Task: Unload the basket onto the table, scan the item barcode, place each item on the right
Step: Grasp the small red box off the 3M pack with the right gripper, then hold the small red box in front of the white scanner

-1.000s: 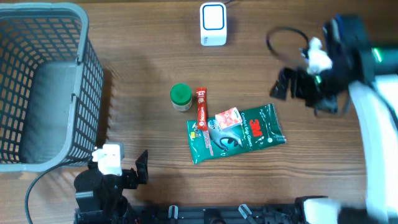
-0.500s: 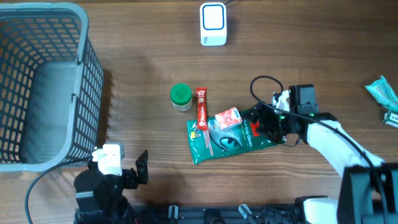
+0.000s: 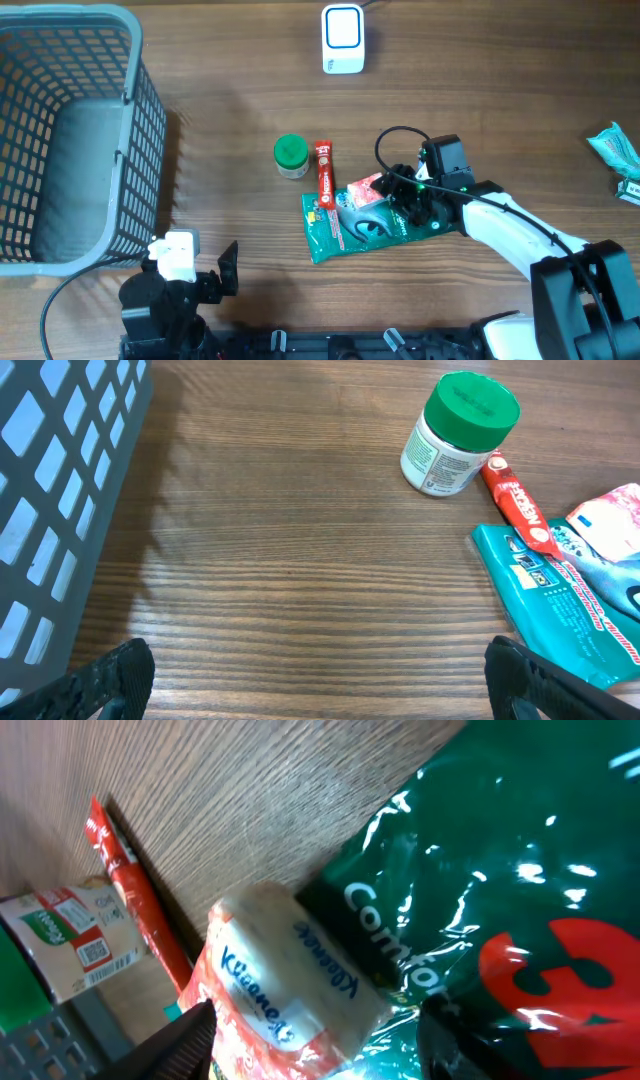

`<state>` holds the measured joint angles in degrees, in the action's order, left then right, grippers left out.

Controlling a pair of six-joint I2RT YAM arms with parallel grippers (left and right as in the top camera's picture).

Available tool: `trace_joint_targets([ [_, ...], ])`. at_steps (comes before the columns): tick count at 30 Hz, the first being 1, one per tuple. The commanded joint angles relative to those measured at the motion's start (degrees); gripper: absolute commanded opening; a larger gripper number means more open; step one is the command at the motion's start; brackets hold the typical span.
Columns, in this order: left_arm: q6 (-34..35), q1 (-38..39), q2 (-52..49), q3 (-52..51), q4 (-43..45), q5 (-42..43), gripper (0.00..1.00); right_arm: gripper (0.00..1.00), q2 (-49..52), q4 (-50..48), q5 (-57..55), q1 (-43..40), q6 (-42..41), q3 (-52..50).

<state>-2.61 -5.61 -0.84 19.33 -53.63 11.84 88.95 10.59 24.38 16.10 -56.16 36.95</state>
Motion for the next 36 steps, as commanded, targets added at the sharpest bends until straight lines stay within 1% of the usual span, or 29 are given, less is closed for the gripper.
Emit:
trace_joint_targets([
  [1, 0.50, 0.24, 0.24, -0.26, 0.15, 0.09, 1.00, 0.63, 1.57, -0.31, -3.56, 0.24, -0.83, 0.20],
  [2, 0.52, 0.24, 0.24, -0.26, 0.15, 0.09, 1.00, 0.57, 2.62, -1.09, -3.34, 0.24, -0.83, 0.20],
  [5, 0.52, 0.24, 0.24, -0.26, 0.15, 0.09, 1.00, 0.52, 6.93, -5.07, -0.17, 0.24, -0.79, 0.20],
  [6, 0.50, 0.24, 0.24, -0.26, 0.15, 0.09, 1.00, 0.36, 8.33, -6.27, 1.14, 0.22, -0.79, 0.20],
  [7, 0.52, 0.24, 0.24, -0.26, 0.15, 0.09, 1.00, 0.13, 8.79, -6.56, 1.44, 0.15, -0.79, 0.22],
  [8, 0.50, 0.24, 0.24, -0.26, 0.15, 0.09, 1.00, 0.04, 8.76, -6.51, 1.44, 0.13, -0.68, 0.22],
  [10, 0.50, 0.24, 0.24, -0.26, 0.15, 0.09, 1.00, 0.04, 8.59, -6.69, 3.04, 0.02, 0.48, 0.22],
  [12, 0.50, 0.24, 0.24, -0.26, 0.15, 0.09, 1.00, 0.04, 7.82, -6.95, 8.68, -0.92, 5.11, 0.33],
  [13, 0.50, 0.24, 0.24, -0.26, 0.15, 0.09, 1.00, 0.04, 6.58, -7.02, 15.47, -2.29, 9.70, 0.33],
  [14, 0.50, 0.24, 0.24, -0.26, 0.15, 0.09, 1.00, 0.04, 5.09, -8.04, 22.14, -3.93, 16.39, 0.33],
  [15, 0.50, 0.24, 0.24, -0.26, 0.15, 0.09, 1.00, 0.04, 3.72, -10.03, 29.92, -5.60, 25.44, 0.33],
  [16, 0.52, 0.24, 0.24, -0.26, 0.15, 0.09, 1.00, 0.05, 2.67, -11.45, 35.19, -6.80, 34.62, 0.31],
  [17, 0.50, 0.24, 0.24, -0.26, 0.15, 0.09, 1.00, 0.05, 2.43, -12.68, 36.15, -7.21, 39.26, 0.31],
  [18, 0.52, 0.24, 0.24, -0.26, 0.15, 0.09, 1.00, 0.04, 2.43, -15.63, 36.20, -7.23, 39.69, 0.31],
  [19, 0.50, 0.24, 0.24, -0.26, 0.15, 0.09, 1.00, 0.04, 2.43, -20.65, 38.88, -7.26, 40.09, 0.31],
  [20, 0.50, 0.24, 0.24, -0.26, 0.15, 0.09, 1.00, 0.04, 2.43, -26.16, 44.02, -7.23, 43.17, 0.31],
  [21, 0.50, 0.24, 0.24, -0.26, 0.15, 0.09, 1.00, 0.05, 2.43, -31.32, 50.16, -7.23, 46.42, 0.31],
  [22, 0.50, 0.24, 0.24, -0.26, 0.15, 0.09, 1.00, 0.05, 2.43, -43.95, 63.41, -7.21, 49.13, 0.31],
  [23, 0.50, 0.24, 0.24, -0.26, 0.15, 0.09, 1.00, 0.05, 2.43, -53.05, 68.63, -7.21, 47.82, 0.31],
  [25, 0.50, 0.24, 0.24, -0.26, 0.15, 0.09, 1.00, 0.04, 2.32, -73.40, 68.59, -6.95, 34.93, 0.31],
  [26, 0.50, 0.24, 0.24, -0.26, 0.15, 0.09, 1.00, 0.04, 2.32, -79.12, 68.54, -6.95, 31.12, 0.31],
  [27, 0.50, 0.24, 0.24, -0.26, 0.15, 0.09, 1.00, 0.04, 2.32, -86.66, 68.54, -6.95, 25.18, 0.31],
  [29, 0.50, 0.24, 0.24, -0.26, 0.15, 0.09, 1.00, 0.04, 2.32, -96.10, 68.54, -6.95, 16.35, 0.31],
  [30, 0.52, 0.24, 0.24, -0.26, 0.15, 0.09, 1.00, 0.04, 2.32, -101.26, 68.54, -6.95, 9.81, 0.31],
  [32, 0.50, 0.24, 0.24, -0.26, 0.15, 0.09, 1.00, 0.05, 2.32, -101.98, 68.54, -6.95, 6.88, 0.31],
  [35, 0.52, 0.24, 0.24, -0.26, 0.15, 0.09, 1.00, 0.05, 2.34, -99.19, 68.39, -6.95, 2.86, 0.31],
  [36, 0.52, 0.24, 0.24, -0.26, 0.15, 0.09, 1.00, 0.05, 2.34, -97.92, 67.10, -6.95, -0.39, 0.31],
])
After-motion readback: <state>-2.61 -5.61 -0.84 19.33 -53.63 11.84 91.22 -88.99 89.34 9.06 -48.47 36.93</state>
